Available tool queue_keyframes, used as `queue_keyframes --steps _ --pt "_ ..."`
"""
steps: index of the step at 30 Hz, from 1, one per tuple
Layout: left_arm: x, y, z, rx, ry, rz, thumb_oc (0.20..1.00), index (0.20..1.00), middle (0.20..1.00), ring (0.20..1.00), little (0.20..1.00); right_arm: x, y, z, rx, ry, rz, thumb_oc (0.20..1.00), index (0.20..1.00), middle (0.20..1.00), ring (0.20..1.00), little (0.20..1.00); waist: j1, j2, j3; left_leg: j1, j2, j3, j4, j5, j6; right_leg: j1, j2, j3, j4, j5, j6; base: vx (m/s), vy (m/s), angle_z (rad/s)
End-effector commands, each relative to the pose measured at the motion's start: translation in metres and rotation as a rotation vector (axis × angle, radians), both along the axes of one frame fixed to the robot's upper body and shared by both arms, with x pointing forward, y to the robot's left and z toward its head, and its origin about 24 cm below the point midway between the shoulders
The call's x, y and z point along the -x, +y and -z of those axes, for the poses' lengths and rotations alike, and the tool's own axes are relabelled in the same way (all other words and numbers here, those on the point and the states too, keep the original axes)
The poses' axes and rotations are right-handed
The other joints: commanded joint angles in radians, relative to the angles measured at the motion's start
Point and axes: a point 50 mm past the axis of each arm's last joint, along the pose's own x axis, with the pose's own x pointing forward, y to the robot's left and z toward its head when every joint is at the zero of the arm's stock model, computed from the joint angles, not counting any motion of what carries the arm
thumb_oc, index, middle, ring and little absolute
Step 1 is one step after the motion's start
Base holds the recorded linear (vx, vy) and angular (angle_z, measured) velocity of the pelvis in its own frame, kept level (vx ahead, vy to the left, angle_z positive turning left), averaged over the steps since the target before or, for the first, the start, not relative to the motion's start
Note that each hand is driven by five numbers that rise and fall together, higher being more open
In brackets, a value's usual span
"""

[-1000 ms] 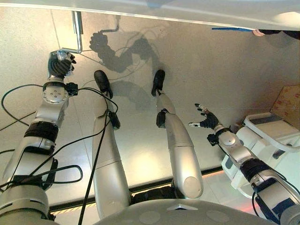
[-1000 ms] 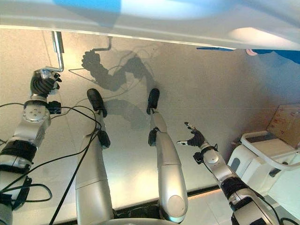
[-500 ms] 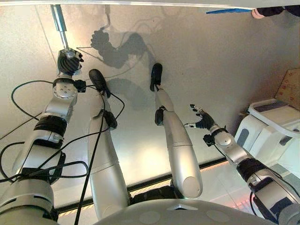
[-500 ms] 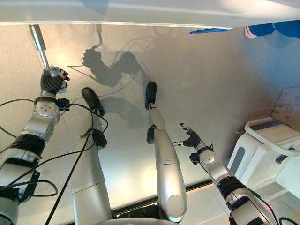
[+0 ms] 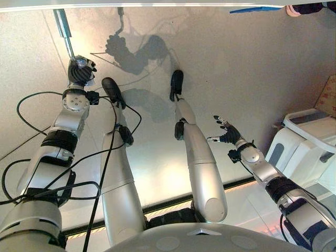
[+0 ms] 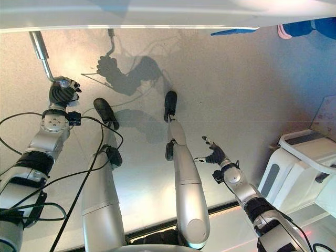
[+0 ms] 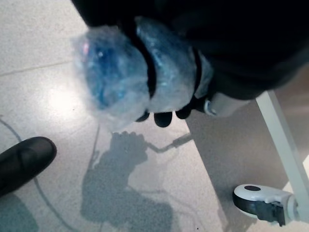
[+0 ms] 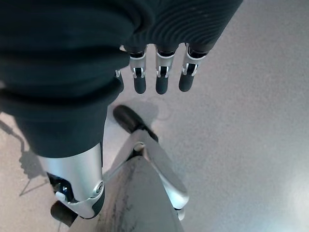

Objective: Raise the hospital bed

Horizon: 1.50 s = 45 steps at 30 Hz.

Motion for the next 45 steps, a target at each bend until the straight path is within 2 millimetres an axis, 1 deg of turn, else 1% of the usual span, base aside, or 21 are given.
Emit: queue_keyframes --steps 1,15,19,22,23,24,25,26,27,29,30,32,33,34,35,37,39,40,42,43,45 --pt "0.004 0.002 -0.004 -0.056 -0.033 0.004 1.000 1.000 1.000 1.000 1.000 0.008 -0.019 0.002 0.036 0.022 0.038 1.000 1.000 1.000 1.000 1.000 0.028 -0.030 -0.008 0.070 -0.062 -0.022 -0.005 -0.056 -0.021 0.002 -0.022 0.004 0.043 -0.026 0.085 -0.03 -0.062 0.03" --pt "0.010 -0.007 0.022 0.023 0.019 0.029 1.000 1.000 1.000 1.000 1.000 0.014 -0.027 0.007 0.038 0.052 0.074 1.000 1.000 1.000 1.000 1.000 0.054 0.003 -0.008 0.103 -0.059 -0.045 -0.009 -0.021 -0.031 0.005 -0.023 -0.020 0.168 -0.093 0.051 -0.05 -0.069 0.05" --pt "0.025 -0.011 0.068 0.115 0.142 0.031 1.000 1.000 1.000 1.000 1.000 0.018 -0.028 0.016 0.024 0.090 0.107 1.000 1.000 1.000 1.000 1.000 0.068 0.024 -0.008 0.192 -0.054 -0.039 -0.021 -0.013 -0.040 0.085 -0.027 -0.040 0.190 -0.116 0.043 -0.01 -0.078 0.08" --pt "0.045 -0.020 0.116 0.227 0.275 0.020 1.000 1.000 1.000 1.000 1.000 0.022 -0.032 0.026 0.022 0.132 0.154 1.000 1.000 1.000 1.000 1.000 0.083 0.044 -0.008 0.300 -0.060 -0.038 -0.037 -0.011 -0.044 0.188 -0.027 -0.056 0.197 -0.135 0.041 0.02 -0.062 0.09" --pt "0.045 -0.020 0.117 0.228 0.276 0.019 1.000 1.000 1.000 1.000 1.000 0.022 -0.032 0.026 0.023 0.133 0.154 1.000 1.000 1.000 1.000 1.000 0.083 0.044 -0.008 0.303 -0.060 -0.038 -0.039 -0.011 -0.044 0.190 -0.027 -0.056 0.195 -0.135 0.041 0.08 -0.039 0.10" --pt "0.063 -0.030 0.150 0.266 0.386 0.036 1.000 1.000 1.000 1.000 1.000 0.025 -0.036 0.034 0.039 0.171 0.187 1.000 1.000 1.000 1.000 1.000 0.097 0.064 -0.008 0.391 -0.063 -0.039 -0.056 -0.012 -0.047 0.277 -0.025 -0.067 0.196 -0.151 0.039 0.06 -0.020 0.11" --pt "0.063 -0.030 0.150 0.266 0.387 0.035 1.000 1.000 1.000 1.000 1.000 0.025 -0.036 0.034 0.039 0.172 0.187 1.000 1.000 1.000 1.000 1.000 0.097 0.064 -0.008 0.394 -0.063 -0.039 -0.058 -0.012 -0.047 0.279 -0.025 -0.067 0.195 -0.151 0.039 0.07 -0.026 0.13" --pt "0.087 -0.034 0.185 0.294 0.532 0.019 1.000 1.000 1.000 1.000 1.000 0.030 -0.043 0.044 0.066 0.224 0.223 1.000 1.000 1.000 1.000 1.000 0.107 0.078 -0.008 0.485 -0.062 -0.031 -0.092 0.010 -0.042 0.372 -0.024 -0.086 0.176 -0.138 0.031 0.05 -0.024 0.14" --pt "0.099 -0.033 0.201 0.293 0.607 0.000 1.000 1.000 1.000 1.000 1.000 0.034 -0.045 0.051 0.072 0.260 0.241 1.000 1.000 1.000 1.000 1.000 0.110 0.080 -0.008 0.537 -0.059 -0.029 -0.102 0.008 -0.045 0.424 -0.022 -0.089 0.171 -0.143 0.031 0.05 -0.023 0.14" --pt "0.100 -0.033 0.201 0.293 0.608 0.000 1.000 1.000 1.000 1.000 1.000 0.035 -0.045 0.051 0.072 0.261 0.241 1.000 1.000 1.000 1.000 1.000 0.110 0.080 -0.008 0.538 -0.059 -0.028 -0.103 0.008 -0.045 0.425 -0.022 -0.089 0.171 -0.143 0.031 0.13 -0.032 0.13" --pt "0.138 -0.035 0.237 0.303 0.785 -0.021 1.000 1.000 1.000 1.000 1.000 0.056 -0.054 0.071 0.055 0.369 0.325 1.000 1.000 1.000 1.000 1.000 0.126 0.099 -0.034 0.711 -0.056 -0.028 -0.155 0.002 -0.053 0.596 -0.003 -0.094 0.130 -0.154 0.037 0.28 -0.055 0.11" --pt "0.167 -0.036 0.257 0.307 0.906 -0.032 1.000 1.000 1.000 1.000 1.000 0.076 -0.059 0.087 0.030 0.454 0.394 1.000 1.000 1.000 1.000 1.000 0.135 0.117 -0.075 0.797 -0.052 -0.028 -0.193 0.004 -0.060 0.681 0.006 -0.096 0.097 -0.160 0.042 0.26 -0.050 0.07" --pt "0.178 -0.037 0.264 0.312 0.945 -0.032 1.000 1.000 1.000 1.000 1.000 0.085 -0.061 0.093 0.022 0.489 0.418 1.000 1.000 1.000 1.000 1.000 0.142 0.125 -0.096 0.833 -0.050 -0.030 -0.208 0.005 -0.062 0.713 0.008 -0.099 0.084 -0.164 0.043 0.13 -0.025 0.03" --pt "0.178 -0.037 0.264 0.312 0.945 -0.032 1.000 1.000 1.000 1.000 1.000 0.085 -0.061 0.093 0.022 0.489 0.418 1.000 1.000 1.000 1.000 1.000 0.141 0.125 -0.098 0.831 -0.050 -0.031 -0.210 0.007 -0.062 0.713 0.009 -0.100 0.082 -0.162 0.043 0.13 -0.041 -0.01" --pt "0.198 -0.037 0.274 0.306 1.016 -0.034 1.000 1.000 1.000 1.000 1.000 0.098 -0.059 0.101 -0.008 0.530 0.447 1.000 1.000 1.000 1.000 1.000 0.148 0.133 -0.131 0.896 -0.041 -0.029 -0.235 0.008 -0.071 0.779 0.011 -0.104 0.054 -0.167 0.047 0.08 -0.035 0.01" --pt "0.204 -0.038 0.278 0.305 1.039 -0.035 1.000 1.000 1.000 1.000 1.000 0.104 -0.058 0.105 -0.020 0.552 0.459 1.000 1.000 1.000 1.000 1.000 0.151 0.136 -0.152 0.918 -0.039 -0.030 -0.245 0.011 -0.073 0.803 0.012 -0.107 0.041 -0.166 0.049 0.07 -0.023 0.04" --pt "0.223 -0.039 0.286 0.309 1.094 -0.036 1.000 1.000 1.000 1.000 1.000 0.121 -0.053 0.115 -0.036 0.614 0.462 1.000 1.000 1.000 1.000 1.000 0.157 0.144 -0.211 0.991 -0.038 -0.023 -0.287 0.014 -0.075 0.872 0.025 -0.109 -0.005 -0.162 0.055 0.08 -0.007 0.03" --pt "0.224 -0.039 0.286 0.309 1.094 -0.036 1.000 1.000 1.000 1.000 1.000 0.121 -0.053 0.115 -0.036 0.615 0.462 1.000 1.000 1.000 1.000 1.000 0.158 0.143 -0.210 0.994 -0.038 -0.022 -0.288 0.014 -0.075 0.875 0.025 -0.109 -0.007 -0.161 0.055 0.07 -0.007 0.00" --pt "0.235 -0.042 0.290 0.314 1.125 -0.030 1.000 1.000 1.000 1.000 1.000 0.134 -0.049 0.123 -0.057 0.667 0.474 1.000 1.000 1.000 1.000 1.000 0.160 0.144 -0.274 1.055 -0.039 -0.017 -0.331 0.017 -0.078 0.940 0.035 -0.106 -0.062 -0.149 0.063 0.08 0.002 -0.02" --pt "0.235 -0.042 0.290 0.313 1.125 -0.030 1.000 1.000 1.000 1.000 1.000 0.135 -0.049 0.123 -0.057 0.667 0.474 1.000 1.000 1.000 1.000 1.000 0.160 0.144 -0.273 1.057 -0.039 -0.017 -0.333 0.017 -0.078 0.942 0.035 -0.106 -0.064 -0.149 0.063 0.10 0.007 0.00" --pt "0.242 -0.043 0.293 0.316 1.143 -0.030 1.000 1.000 1.000 1.000 1.000 0.145 -0.046 0.129 -0.065 0.706 0.485 1.000 1.000 1.000 1.000 1.000 0.160 0.144 -0.318 1.096 -0.042 -0.011 -0.370 0.019 -0.079 0.977 0.041 -0.107 -0.101 -0.138 0.070 0.09 0.019 0.00"
